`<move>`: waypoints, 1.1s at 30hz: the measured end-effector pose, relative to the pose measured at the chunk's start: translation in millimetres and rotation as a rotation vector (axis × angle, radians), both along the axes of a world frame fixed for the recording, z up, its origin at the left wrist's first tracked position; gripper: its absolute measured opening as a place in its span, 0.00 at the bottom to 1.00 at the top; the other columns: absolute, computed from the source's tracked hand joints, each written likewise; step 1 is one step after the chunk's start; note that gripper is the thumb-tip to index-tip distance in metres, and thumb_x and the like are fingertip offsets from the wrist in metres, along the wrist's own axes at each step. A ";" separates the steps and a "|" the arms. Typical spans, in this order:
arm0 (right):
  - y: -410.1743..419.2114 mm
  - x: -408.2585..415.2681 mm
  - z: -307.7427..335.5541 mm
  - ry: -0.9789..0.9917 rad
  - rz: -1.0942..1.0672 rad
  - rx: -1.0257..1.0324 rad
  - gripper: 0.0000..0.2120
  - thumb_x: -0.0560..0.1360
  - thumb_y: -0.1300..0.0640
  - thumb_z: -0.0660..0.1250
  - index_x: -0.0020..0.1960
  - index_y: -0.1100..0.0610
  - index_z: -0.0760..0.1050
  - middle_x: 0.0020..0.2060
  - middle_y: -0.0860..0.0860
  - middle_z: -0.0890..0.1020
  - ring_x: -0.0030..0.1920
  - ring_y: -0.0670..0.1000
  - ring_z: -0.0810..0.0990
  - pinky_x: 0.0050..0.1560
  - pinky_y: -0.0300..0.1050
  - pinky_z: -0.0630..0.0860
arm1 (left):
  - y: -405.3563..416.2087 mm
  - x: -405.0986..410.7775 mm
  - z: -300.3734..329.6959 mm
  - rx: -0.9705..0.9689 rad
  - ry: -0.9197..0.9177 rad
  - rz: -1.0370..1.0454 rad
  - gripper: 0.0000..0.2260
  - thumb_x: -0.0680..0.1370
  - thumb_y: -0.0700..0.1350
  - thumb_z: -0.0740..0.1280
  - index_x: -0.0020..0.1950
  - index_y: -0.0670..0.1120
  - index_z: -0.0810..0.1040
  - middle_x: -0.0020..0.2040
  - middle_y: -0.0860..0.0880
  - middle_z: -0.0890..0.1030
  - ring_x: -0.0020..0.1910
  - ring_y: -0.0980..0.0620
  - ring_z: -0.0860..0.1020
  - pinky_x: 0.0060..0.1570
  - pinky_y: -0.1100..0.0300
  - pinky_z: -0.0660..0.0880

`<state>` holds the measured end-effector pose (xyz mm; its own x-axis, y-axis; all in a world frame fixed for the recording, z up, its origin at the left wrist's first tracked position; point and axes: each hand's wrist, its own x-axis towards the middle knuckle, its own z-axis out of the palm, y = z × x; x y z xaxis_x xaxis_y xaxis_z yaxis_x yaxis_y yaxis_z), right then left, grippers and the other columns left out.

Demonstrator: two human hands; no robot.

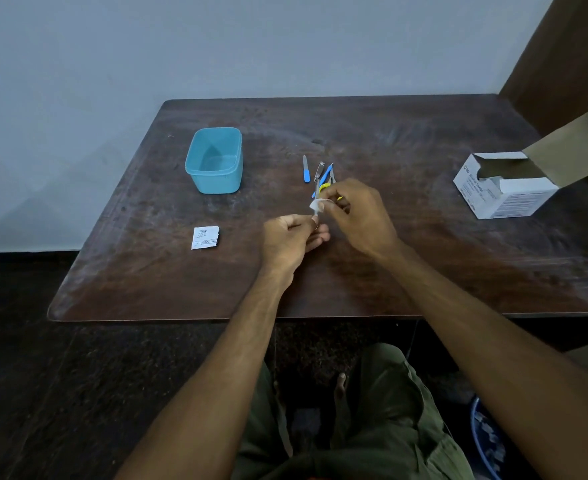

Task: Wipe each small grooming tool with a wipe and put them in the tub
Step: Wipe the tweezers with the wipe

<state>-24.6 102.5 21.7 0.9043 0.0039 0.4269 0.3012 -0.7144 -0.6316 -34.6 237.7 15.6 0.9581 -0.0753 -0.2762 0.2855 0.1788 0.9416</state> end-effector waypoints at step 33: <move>8.6 11.6 4.4 0.271 -0.179 0.626 0.02 0.73 0.63 0.72 0.43 0.60 0.79 0.37 0.53 0.84 0.33 0.45 0.82 0.33 0.38 0.78 | 3.7 -1.3 -12.3 0.065 -0.134 -0.073 0.03 0.77 0.36 0.68 0.45 0.39 0.81 0.37 0.44 0.83 0.33 0.54 0.83 0.38 0.67 0.80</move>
